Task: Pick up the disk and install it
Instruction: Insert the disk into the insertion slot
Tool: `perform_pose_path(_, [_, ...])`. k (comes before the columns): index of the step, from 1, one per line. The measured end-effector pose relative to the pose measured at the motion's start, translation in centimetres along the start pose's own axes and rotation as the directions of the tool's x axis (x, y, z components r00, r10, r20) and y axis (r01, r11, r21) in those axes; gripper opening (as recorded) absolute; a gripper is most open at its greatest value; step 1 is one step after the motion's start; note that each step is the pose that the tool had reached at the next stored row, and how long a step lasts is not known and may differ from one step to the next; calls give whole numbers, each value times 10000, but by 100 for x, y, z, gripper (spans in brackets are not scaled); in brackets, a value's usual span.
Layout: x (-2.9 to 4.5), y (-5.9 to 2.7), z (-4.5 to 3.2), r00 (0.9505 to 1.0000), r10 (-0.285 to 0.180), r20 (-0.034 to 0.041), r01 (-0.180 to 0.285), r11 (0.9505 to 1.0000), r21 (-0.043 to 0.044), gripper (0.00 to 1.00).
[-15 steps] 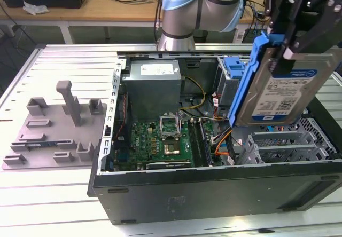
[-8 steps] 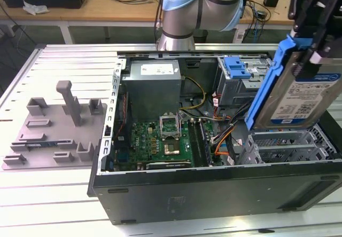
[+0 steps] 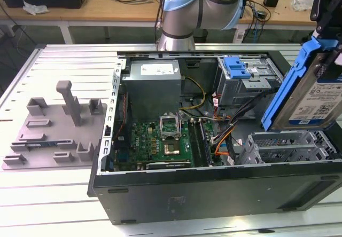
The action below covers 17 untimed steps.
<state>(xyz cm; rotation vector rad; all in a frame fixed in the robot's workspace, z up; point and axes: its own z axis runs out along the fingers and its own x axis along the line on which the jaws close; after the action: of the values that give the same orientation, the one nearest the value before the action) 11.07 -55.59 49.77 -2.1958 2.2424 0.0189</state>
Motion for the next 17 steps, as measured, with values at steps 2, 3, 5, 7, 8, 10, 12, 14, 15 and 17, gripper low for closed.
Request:
perform_pose_path(2, [1, -1, 1, 10000, -1, 0, 1, 10000, 0, 36])
perform_pose_path(3, [1, -1, 1, 10000, -1, 0, 1, 10000, 0, 36])
perform_pose_path(5, [1, -2, 1, 10000, -1, -1, 1, 10000, 0, 36])
perform_pose_path(7, [0, -2, 2, 10000, -1, 1, 1, 10000, 0, 36])
perform_pose_path(8, [-3, -2, 2, 10000, -1, 2, 1, 10000, 0, 36])
perform_pose_path(10, [-6, -2, 6, 10000, -1, 2, 1, 10000, 0, 36])
perform_pose_path(12, [-7, -2, 14, 10000, -1, 1, 1, 10000, 0, 36])
perform_pose_path(14, [-7, -2, 30, 10000, -1, 0, 1, 10000, 0, 36])
perform_pose_path(15, [-8, -2, 41, 10000, -1, 0, 1, 10000, 0, 36])
perform_pose_path(17, [-17, -2, 51, 10000, -1, 0, 1, 10000, 0, 36])
